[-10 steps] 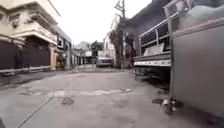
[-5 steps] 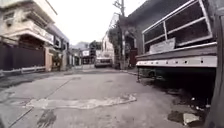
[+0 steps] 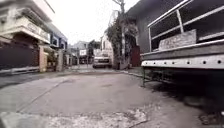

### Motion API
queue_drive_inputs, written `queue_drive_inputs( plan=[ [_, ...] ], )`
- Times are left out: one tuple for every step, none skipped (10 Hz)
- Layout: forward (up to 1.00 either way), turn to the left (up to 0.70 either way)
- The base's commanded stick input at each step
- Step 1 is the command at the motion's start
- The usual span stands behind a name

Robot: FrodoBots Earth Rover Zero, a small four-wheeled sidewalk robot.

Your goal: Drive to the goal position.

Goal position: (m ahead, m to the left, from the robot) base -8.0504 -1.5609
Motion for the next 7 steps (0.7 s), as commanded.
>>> queue_drive_inputs(
  plan=[
    [1.00,0.00],
    [0.85,0.00],
    [0.85,0.00],
    [0.85,0.00],
    [0.85,0.00],
    [0.85,0.00],
    [0.85,0.00]
  ],
)
